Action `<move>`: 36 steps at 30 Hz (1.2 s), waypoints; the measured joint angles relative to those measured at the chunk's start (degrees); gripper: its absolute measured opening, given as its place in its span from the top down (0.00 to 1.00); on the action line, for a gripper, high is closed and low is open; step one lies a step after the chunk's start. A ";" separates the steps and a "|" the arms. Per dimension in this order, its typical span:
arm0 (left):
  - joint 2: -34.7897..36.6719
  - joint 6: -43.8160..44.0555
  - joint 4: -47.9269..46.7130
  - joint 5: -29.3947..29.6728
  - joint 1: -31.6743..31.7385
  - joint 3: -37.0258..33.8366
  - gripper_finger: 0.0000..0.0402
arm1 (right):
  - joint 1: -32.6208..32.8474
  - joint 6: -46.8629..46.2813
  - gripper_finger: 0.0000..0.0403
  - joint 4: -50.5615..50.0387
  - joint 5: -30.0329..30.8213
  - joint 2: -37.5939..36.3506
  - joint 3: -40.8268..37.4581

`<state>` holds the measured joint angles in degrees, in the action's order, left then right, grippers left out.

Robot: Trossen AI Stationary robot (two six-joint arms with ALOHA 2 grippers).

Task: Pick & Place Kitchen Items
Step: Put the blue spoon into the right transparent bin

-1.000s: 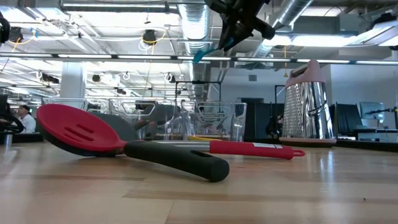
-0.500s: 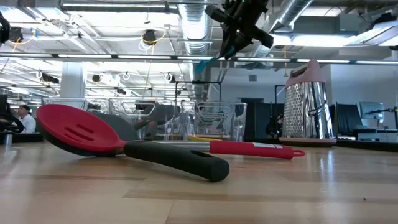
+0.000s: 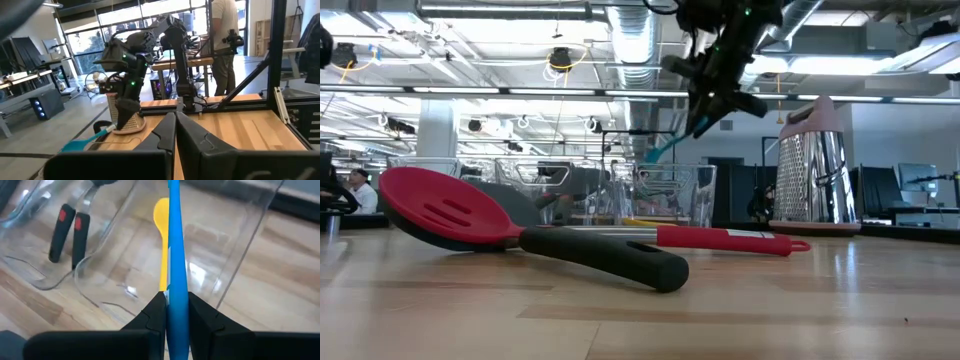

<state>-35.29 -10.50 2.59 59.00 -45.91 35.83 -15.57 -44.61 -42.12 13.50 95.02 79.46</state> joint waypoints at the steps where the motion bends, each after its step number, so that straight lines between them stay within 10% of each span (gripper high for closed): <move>1: 0.00 0.00 -0.02 -0.02 0.21 0.00 1.00 | -0.07 -0.08 0.89 1.44 -0.90 0.00 -0.64; 26: -1.13 0.43 0.06 -0.26 2.22 0.02 1.00 | -3.74 -0.09 0.88 9.51 -9.15 14.03 -1.74; 36: -1.31 0.44 0.02 -0.09 2.22 0.02 1.00 | -5.86 3.69 0.43 6.54 -11.03 13.21 2.51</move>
<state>-36.60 -10.07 2.61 58.92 -43.68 35.86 -21.43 -40.91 -35.58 2.48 108.24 81.96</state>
